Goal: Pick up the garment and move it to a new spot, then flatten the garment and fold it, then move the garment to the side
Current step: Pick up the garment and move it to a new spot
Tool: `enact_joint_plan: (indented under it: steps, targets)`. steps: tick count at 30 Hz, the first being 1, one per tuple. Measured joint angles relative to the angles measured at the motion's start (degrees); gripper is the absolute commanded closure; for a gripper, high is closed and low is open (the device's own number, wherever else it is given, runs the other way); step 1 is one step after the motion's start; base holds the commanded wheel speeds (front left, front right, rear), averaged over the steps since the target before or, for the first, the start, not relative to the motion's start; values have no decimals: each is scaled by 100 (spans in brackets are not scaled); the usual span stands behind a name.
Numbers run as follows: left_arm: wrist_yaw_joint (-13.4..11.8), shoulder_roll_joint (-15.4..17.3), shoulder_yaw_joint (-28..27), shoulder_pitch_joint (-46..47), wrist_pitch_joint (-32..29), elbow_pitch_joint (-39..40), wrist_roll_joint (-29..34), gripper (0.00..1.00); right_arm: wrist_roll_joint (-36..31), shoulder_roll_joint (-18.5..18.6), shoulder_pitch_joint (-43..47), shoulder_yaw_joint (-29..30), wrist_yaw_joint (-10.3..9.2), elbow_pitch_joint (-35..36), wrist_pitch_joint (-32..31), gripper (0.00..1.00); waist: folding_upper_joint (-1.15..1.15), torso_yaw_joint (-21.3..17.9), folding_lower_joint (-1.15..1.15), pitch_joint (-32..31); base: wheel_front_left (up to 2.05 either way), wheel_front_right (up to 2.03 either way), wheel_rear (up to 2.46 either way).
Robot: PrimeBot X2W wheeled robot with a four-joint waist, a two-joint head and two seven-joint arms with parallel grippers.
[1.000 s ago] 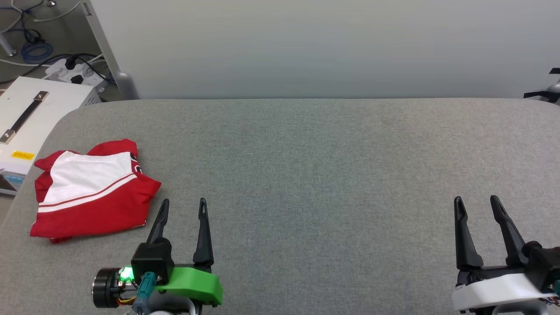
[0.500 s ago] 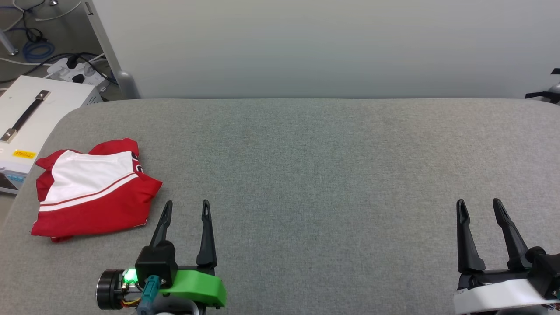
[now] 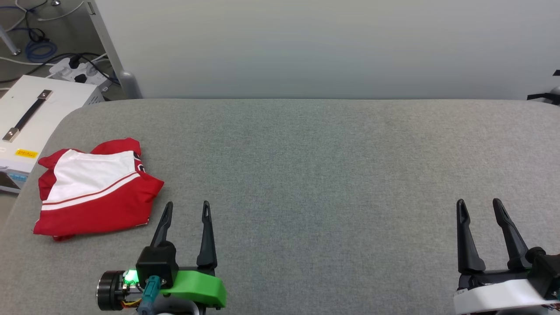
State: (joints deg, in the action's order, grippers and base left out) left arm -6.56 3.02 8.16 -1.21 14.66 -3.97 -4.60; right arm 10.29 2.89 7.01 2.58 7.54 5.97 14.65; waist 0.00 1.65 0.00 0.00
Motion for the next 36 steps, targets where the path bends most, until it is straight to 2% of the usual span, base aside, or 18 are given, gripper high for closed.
enact_joint_plan:
  steps: [6,13,36]
  targets:
    - [-25,0,-18,2,1,-13,0,0,-4,0,13,-25,0,13,0,0,0,125,0,14,0,0,0]
    - [-57,0,-40,12,1,-33,-14,0,-52,-2,14,-80,0,58,2,0,0,456,0,75,0,0,0]
    - [-119,0,-256,86,1,-70,-159,0,-157,-8,-9,-222,0,101,8,0,0,2203,0,269,0,0,0]
